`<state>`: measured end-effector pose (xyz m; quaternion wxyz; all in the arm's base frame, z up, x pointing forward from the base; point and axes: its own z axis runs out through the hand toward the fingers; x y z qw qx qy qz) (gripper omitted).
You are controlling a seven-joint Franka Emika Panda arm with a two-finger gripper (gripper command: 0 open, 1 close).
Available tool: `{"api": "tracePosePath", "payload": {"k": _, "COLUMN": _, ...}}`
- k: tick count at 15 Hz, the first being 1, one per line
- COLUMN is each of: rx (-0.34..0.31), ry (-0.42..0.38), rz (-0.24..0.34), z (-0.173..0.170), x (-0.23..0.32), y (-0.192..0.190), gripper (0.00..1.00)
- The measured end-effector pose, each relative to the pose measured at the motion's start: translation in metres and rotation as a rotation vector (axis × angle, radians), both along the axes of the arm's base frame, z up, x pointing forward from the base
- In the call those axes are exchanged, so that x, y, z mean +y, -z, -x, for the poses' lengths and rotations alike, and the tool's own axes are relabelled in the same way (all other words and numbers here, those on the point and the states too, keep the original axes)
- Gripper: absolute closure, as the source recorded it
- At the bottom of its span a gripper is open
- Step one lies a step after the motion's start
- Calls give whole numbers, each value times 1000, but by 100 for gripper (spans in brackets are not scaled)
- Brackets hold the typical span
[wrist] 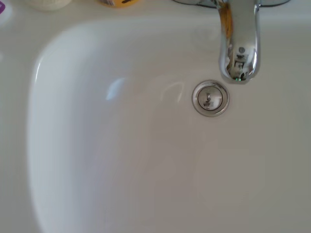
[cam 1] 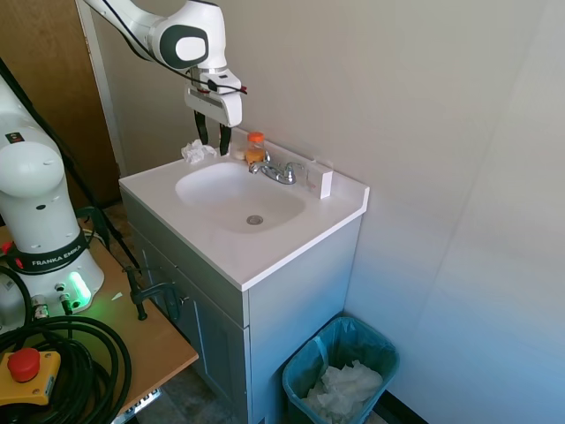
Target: Throw the tissue in the trash bin
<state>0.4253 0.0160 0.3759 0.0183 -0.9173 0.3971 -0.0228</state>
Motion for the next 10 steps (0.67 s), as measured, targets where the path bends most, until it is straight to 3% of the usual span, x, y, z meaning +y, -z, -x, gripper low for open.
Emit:
{"api": "tracePosePath", "payload": {"k": 4, "rx": -50, "ry": -25, "rz": 10, "z": -4, "x": 17, "y": -4, "gripper": 0}}
{"api": "tracePosePath", "payload": {"k": 10, "rx": -176, "ry": -59, "rz": 38, "z": -18, "x": 137, "y": -9, "gripper": 0}}
